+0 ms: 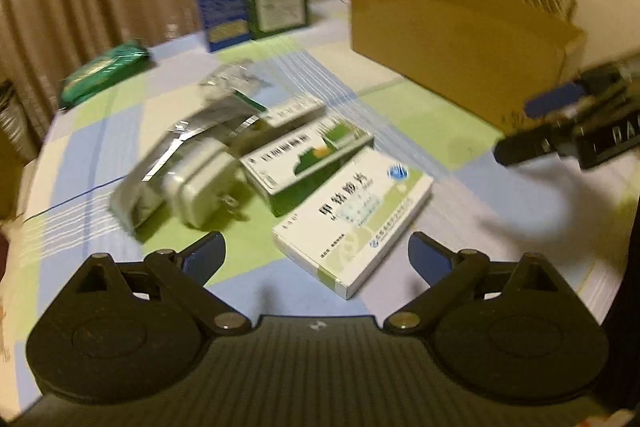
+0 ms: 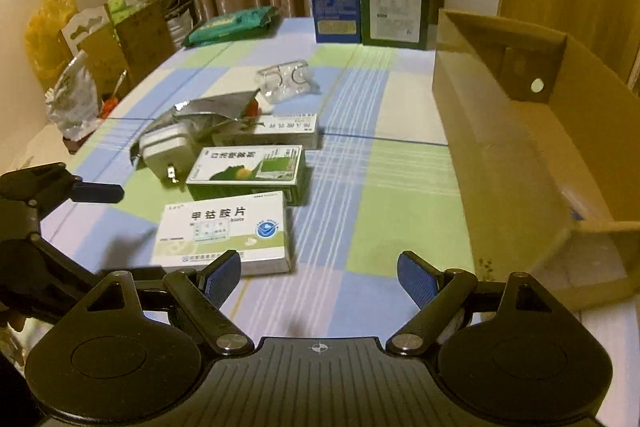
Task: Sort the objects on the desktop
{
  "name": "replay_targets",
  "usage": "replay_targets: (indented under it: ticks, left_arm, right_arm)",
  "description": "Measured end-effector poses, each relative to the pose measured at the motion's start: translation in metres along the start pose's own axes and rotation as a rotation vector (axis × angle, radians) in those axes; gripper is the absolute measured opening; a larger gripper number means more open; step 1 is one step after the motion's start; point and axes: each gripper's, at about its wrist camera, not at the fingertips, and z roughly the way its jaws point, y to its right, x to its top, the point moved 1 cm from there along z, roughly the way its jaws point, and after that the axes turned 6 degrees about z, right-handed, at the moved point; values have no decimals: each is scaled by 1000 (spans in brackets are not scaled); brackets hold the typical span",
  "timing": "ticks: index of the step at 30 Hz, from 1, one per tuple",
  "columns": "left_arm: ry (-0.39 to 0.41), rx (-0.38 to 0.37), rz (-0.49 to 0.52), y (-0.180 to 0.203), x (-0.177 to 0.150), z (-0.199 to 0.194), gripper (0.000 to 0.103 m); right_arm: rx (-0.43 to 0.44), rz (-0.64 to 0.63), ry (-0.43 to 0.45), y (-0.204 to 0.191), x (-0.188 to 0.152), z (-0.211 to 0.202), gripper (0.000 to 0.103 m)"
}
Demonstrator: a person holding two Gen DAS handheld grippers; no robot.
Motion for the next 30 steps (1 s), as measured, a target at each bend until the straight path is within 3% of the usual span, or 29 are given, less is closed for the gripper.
replay_targets:
  ticks: [7, 12, 16, 24, 30]
  left_arm:
    - [-12, -74, 134, 0, -2, 37, 96]
    - [-14, -124, 176, 0, 2, 56, 93]
    - [-31, -151, 180, 3, 6, 64, 84]
    - [-102, -119, 127, 19, -1, 43, 70]
    - [-170, 1, -25, 21, -18, 20, 68]
  right_arm:
    - [-6, 8, -29, 4, 2, 28, 83]
    - [-10, 31, -48, 9, -1, 38, 83]
    - [-18, 50, -47, 13, -1, 40, 83]
    - [-21, 41, -26, 13, -1, 36, 83]
    - [-19, 6, -18, 6, -2, 38, 83]
